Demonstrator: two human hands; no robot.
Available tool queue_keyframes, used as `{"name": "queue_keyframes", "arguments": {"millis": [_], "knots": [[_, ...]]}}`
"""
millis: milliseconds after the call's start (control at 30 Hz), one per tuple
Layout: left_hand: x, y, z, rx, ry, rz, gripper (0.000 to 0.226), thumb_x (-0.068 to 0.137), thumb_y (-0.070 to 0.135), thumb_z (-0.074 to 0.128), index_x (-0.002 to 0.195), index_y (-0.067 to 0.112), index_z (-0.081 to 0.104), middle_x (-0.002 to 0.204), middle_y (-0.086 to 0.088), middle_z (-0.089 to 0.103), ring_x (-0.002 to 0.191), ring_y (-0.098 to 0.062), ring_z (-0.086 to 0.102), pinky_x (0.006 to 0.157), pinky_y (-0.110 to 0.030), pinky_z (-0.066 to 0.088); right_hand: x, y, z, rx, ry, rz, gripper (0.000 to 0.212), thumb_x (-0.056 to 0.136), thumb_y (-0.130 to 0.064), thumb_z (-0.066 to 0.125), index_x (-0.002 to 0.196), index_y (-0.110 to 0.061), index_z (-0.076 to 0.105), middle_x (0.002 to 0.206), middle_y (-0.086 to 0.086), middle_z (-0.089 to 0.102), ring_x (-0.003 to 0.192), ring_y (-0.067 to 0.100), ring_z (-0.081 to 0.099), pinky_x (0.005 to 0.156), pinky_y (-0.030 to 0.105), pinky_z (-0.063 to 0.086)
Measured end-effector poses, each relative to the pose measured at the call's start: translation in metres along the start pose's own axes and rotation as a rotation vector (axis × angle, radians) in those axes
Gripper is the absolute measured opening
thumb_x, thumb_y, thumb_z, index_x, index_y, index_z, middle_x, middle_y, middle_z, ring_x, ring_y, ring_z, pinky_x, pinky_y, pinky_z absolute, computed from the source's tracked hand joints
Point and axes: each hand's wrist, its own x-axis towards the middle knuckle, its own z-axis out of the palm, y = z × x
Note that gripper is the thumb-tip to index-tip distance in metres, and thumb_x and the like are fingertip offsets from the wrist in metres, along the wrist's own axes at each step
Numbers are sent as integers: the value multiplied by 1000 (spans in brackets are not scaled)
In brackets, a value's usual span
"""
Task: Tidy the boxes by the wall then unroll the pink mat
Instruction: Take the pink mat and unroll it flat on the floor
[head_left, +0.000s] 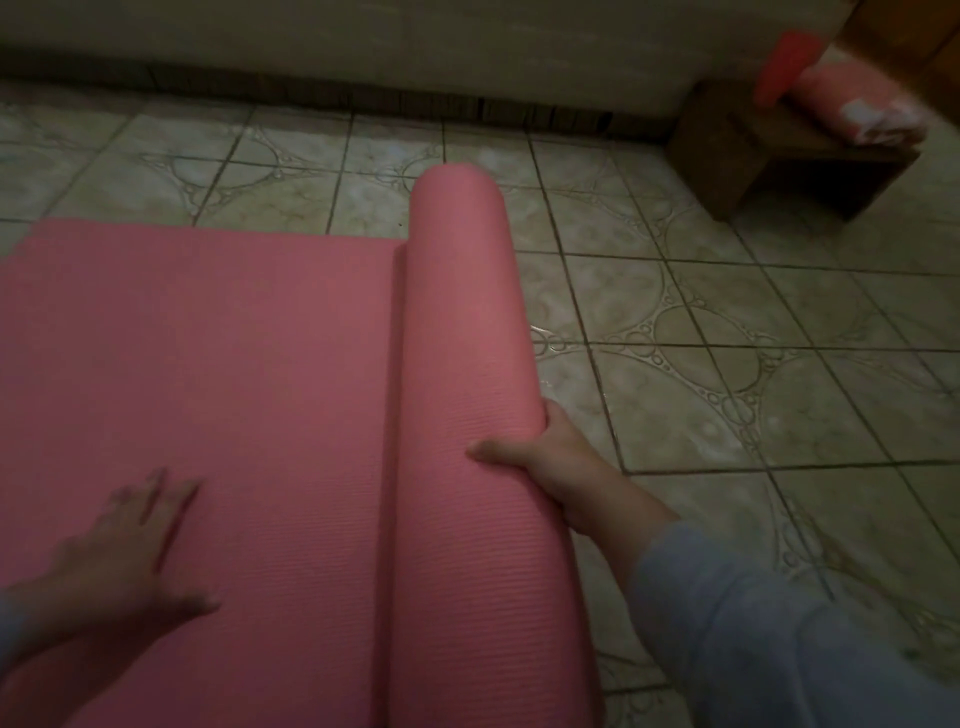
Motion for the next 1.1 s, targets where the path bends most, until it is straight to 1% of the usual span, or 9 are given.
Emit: {"name": "queue_keyframes", "arguments": {"millis": [233, 367, 433, 500, 567, 633, 800, 1000, 1100], "knots": [[0, 7, 3, -70, 8, -84, 134, 44, 93, 47, 149, 27, -4, 158, -16, -12, 145, -37, -2, 117, -49, 14, 0, 9, 3, -11, -8, 19, 108, 45, -25, 94, 136, -21, 37, 114, -4, 63, 96, 12, 66, 81, 30, 55], [6, 56, -6, 3, -46, 4, 116, 68, 77, 53, 149, 21, -8, 157, -17, -17, 145, -37, -8, 118, -47, 12, -1, 7, -24, -106, 19, 84, 129, 48, -27, 93, 149, -29, 12, 142, 7, 42, 113, 18, 54, 88, 32, 47], [5, 84, -9, 48, -69, 64, 113, 71, 75, 52, 148, 22, -11, 156, -17, -19, 145, -38, -9, 117, -49, 14, 0, -1, -37, -182, 85, 30, 120, 52, -16, 90, 147, -34, 19, 141, 9, 33, 120, 22, 46, 81, 30, 48], [4, 107, -8, 73, -79, 67, 115, 69, 77, 51, 148, 20, -12, 156, -17, -21, 145, -38, -9, 115, -53, 15, 1, -13, -47, -191, 80, -3, 98, 57, -8, 82, 139, -35, 36, 127, 9, 44, 99, 15, 55, 57, 20, 46], [5, 124, -7, 51, -69, 35, 117, 68, 78, 52, 148, 19, -11, 156, -16, -21, 145, -37, -9, 114, -57, 16, 3, -24, -51, -207, 56, 22, 73, 66, -19, 77, 132, -31, 47, 115, 4, 58, 78, 4, 56, 49, 19, 41], [8, 133, -7, 46, -45, 77, 115, 68, 77, 53, 148, 24, -11, 156, -13, -21, 145, -36, -10, 113, -59, 15, 4, -29, -49, -221, 27, 62, 66, 72, -40, 75, 131, -30, 47, 115, -8, 61, 85, 2, 55, 58, 24, 38], [13, 143, -3, 140, -51, 280, 113, 63, 80, 53, 147, 37, -11, 156, -5, -26, 144, -31, -17, 112, -62, 6, 6, -4, -29, -313, 84, 44, 148, 22, -71, 83, 147, -31, 17, 141, 1, 45, 122, 21, 50, 101, 43, 44], [12, 148, 4, 149, -29, 236, 125, 53, 80, 61, 145, 39, -13, 156, -4, -27, 144, -31, -18, 111, -64, 6, 9, 5, -44, -223, 111, 57, 151, 19, -55, 91, 147, -35, 14, 137, -2, 45, 115, 18, 53, 100, 40, 44], [12, 148, 3, 121, -32, 230, 125, 53, 78, 64, 145, 41, -12, 156, -3, -27, 144, -31, -18, 112, -63, 6, 7, 3, -59, -139, 80, 36, 135, 31, -39, 93, 146, -28, 24, 127, -3, 55, 105, 14, 60, 86, 34, 51]]}}
